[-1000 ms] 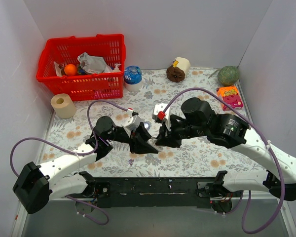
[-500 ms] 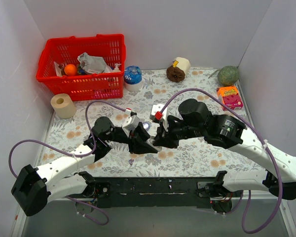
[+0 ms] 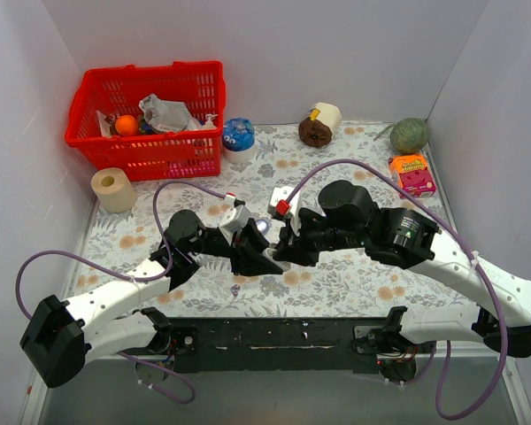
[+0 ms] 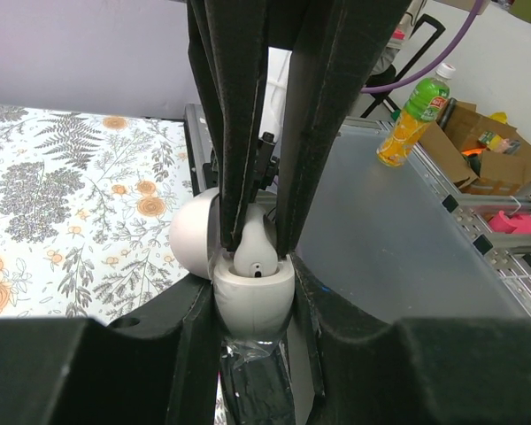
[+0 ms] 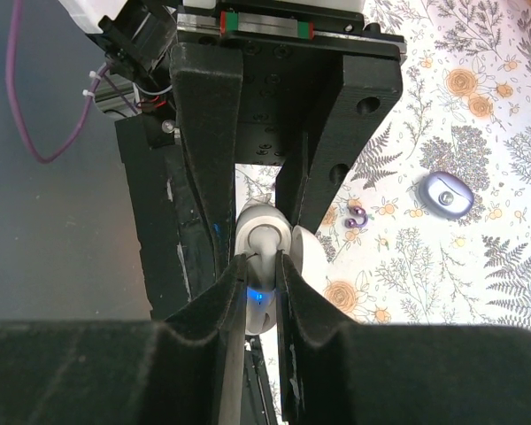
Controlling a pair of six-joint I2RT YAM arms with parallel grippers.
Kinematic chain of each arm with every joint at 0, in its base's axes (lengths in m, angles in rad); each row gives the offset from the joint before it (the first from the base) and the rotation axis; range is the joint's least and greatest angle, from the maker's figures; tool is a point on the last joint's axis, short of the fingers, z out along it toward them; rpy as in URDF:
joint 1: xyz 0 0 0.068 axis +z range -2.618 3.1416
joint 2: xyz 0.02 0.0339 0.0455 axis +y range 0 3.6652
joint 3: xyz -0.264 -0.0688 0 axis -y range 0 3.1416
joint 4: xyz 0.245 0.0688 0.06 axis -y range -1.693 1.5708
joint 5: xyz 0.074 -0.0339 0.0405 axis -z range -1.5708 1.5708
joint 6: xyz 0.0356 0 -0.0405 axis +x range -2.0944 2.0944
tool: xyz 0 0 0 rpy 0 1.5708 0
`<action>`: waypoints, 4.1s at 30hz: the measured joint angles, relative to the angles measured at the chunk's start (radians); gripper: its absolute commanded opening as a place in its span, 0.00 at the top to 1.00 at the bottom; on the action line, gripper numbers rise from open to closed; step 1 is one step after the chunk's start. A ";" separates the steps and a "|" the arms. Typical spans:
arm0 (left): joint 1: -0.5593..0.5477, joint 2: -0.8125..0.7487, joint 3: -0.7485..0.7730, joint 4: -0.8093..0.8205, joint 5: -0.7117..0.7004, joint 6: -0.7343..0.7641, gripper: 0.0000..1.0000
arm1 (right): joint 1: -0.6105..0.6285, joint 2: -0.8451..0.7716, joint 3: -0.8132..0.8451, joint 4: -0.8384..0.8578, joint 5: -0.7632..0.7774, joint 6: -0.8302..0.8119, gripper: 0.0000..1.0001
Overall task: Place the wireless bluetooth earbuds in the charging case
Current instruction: Place the earbud in the charging case, then close the charging case, then place the charging case at the center of the board.
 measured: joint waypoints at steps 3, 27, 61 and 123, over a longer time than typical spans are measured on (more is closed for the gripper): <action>0.000 0.000 -0.002 -0.001 -0.003 0.000 1.00 | 0.004 0.002 0.000 -0.001 0.013 0.000 0.99; -0.004 -0.025 -0.036 -0.002 -0.055 0.010 1.00 | 0.034 0.048 0.044 -0.057 0.084 0.014 0.99; -0.011 -0.060 -0.049 0.107 -0.134 -0.001 1.00 | 0.048 0.022 0.275 -0.090 0.336 0.060 0.54; 0.237 0.312 0.077 -0.469 -0.818 -0.291 1.00 | -0.050 -0.235 -0.491 0.138 0.618 0.406 0.81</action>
